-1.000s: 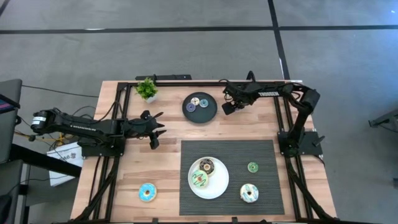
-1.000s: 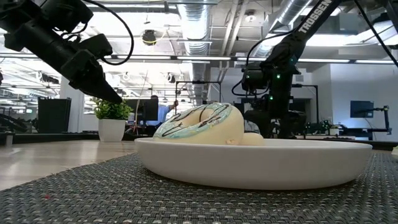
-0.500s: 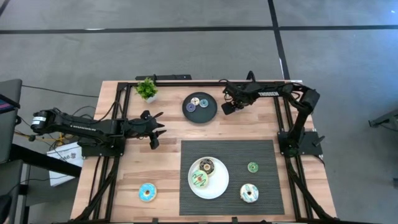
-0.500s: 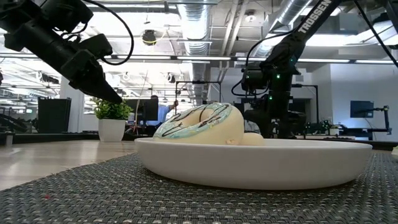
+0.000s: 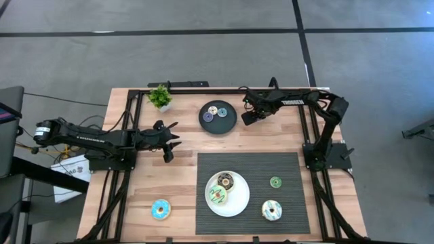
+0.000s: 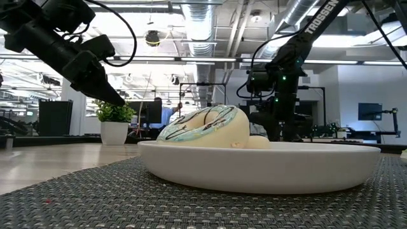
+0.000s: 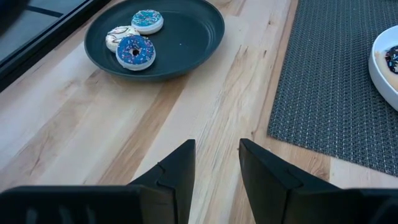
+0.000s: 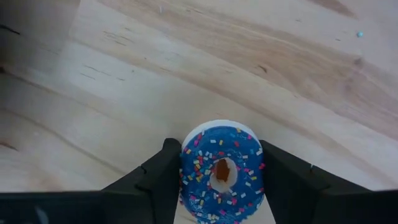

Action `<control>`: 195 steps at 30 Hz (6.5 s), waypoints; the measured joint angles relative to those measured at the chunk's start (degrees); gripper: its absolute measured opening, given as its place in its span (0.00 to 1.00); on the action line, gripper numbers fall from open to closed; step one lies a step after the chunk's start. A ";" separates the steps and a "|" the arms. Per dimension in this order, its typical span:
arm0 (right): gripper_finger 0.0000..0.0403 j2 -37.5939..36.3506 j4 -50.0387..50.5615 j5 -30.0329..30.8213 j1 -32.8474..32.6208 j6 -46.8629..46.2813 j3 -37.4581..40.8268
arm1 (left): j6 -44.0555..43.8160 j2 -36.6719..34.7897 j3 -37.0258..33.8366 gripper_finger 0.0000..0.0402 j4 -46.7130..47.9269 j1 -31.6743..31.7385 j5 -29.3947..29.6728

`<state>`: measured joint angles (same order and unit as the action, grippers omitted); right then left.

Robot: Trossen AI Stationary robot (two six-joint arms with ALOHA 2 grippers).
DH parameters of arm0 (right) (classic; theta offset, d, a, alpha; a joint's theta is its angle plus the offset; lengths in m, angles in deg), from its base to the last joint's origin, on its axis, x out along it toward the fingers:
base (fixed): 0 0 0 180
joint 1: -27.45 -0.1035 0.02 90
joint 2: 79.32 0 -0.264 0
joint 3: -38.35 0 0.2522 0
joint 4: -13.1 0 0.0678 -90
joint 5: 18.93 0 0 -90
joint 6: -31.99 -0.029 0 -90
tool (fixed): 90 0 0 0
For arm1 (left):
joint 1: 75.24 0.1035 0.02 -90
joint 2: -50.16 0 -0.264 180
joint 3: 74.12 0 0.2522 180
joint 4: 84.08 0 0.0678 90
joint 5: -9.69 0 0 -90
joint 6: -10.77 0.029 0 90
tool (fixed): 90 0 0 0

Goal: Pick & Place donuts
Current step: Put the small blue donut on the black plate, then put the large white donut on the white plate

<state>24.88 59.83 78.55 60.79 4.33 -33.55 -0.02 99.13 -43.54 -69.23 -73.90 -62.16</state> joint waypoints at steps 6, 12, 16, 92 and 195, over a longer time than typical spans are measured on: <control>0.45 -0.44 3.01 -0.87 -1.54 0.26 -3.13 | 0.02 0.00 0.00 0.29 -0.02 0.00 0.00; 0.43 -0.92 2.91 -0.39 -5.94 1.22 -9.31 | 0.02 0.00 0.00 0.29 -0.02 0.00 0.05; 0.43 -0.96 0.94 1.09 -9.32 2.39 -13.41 | 0.02 0.00 0.00 0.29 -0.04 0.00 0.07; 0.63 -25.40 25.70 3.15 -56.20 -48.70 -3.29 | 6.51 0.00 0.02 0.29 -3.96 -0.02 0.15; 0.32 -8.02 -6.48 5.91 -60.83 -43.91 -1.00 | 3.01 0.00 0.04 0.29 -5.57 0.00 -2.64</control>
<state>16.86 53.34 84.46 -0.03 -39.58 -34.55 3.00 99.13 -43.49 -74.80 -73.90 -64.80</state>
